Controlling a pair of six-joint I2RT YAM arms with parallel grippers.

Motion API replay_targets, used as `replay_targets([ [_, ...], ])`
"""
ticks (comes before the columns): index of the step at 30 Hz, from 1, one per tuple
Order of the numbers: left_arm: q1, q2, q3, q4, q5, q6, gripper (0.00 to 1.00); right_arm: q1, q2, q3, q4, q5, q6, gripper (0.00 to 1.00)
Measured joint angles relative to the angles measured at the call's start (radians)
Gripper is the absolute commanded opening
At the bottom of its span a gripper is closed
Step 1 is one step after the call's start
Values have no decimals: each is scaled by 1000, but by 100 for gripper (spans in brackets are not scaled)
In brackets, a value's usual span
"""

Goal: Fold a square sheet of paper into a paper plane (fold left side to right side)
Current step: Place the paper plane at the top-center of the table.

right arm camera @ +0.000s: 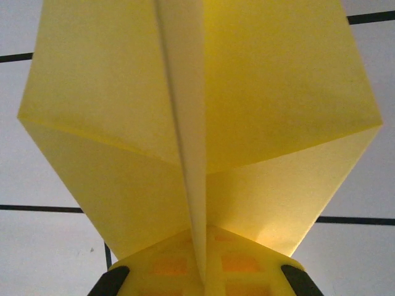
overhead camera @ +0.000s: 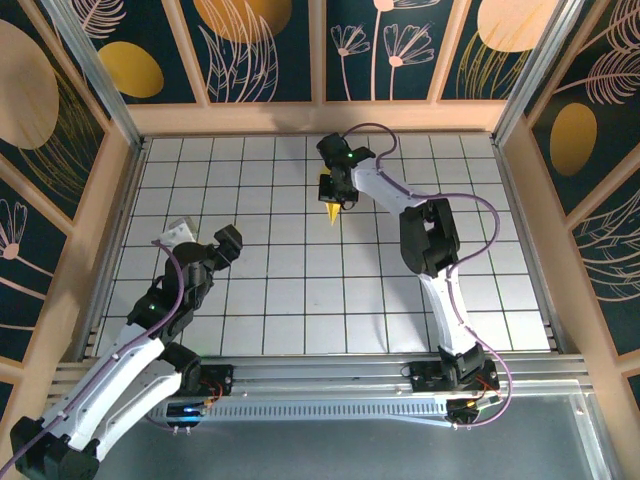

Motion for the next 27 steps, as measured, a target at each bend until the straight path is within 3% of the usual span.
replay_targets([
  [11,0,-2,-9,-7,5,-4,94,0,105,116,-35,-1,-12,0],
  [27,0,32,-9,-6,17,-4,95,0,142,122,-79,-39,-72,0],
])
